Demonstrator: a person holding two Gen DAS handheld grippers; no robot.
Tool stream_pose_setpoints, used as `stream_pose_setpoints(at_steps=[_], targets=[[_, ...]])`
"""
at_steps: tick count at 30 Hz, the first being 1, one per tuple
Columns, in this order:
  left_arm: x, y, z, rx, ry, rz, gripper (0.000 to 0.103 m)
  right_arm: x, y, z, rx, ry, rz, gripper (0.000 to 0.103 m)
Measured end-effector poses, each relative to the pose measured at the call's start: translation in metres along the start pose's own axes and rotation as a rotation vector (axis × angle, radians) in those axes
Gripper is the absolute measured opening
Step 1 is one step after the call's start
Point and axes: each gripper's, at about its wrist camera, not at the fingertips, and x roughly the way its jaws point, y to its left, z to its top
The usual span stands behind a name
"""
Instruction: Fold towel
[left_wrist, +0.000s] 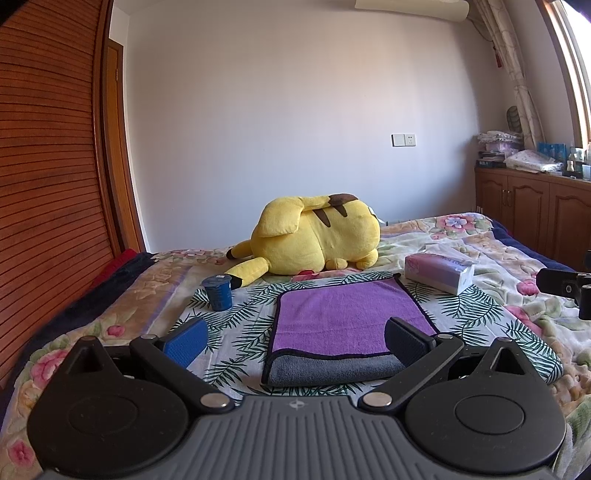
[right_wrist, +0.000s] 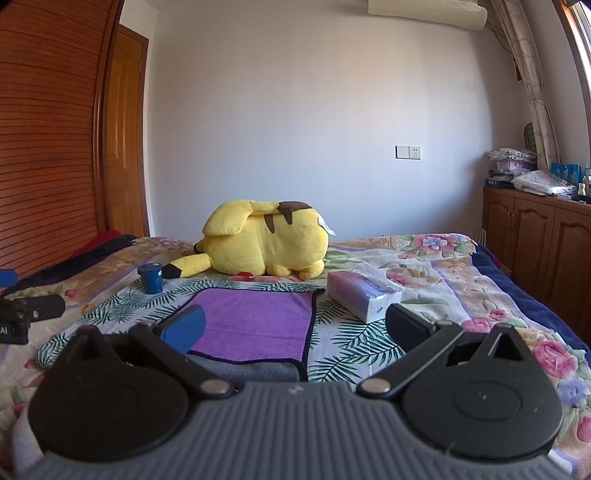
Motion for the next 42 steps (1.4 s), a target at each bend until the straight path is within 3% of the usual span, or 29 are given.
stream_pose_setpoints(at_steps=[25, 42], targets=[[0.000, 0.000, -0.001, 0.001, 0.000, 0.000, 0.103, 0.000, 0.000, 0.000, 0.005, -0.001, 0.000, 0.103], [0.012, -0.006, -0.008, 0.020, 0.067, -0.015, 0.103, 0.006, 0.000, -0.004, 0.007, 0.025, -0.001, 0.103]])
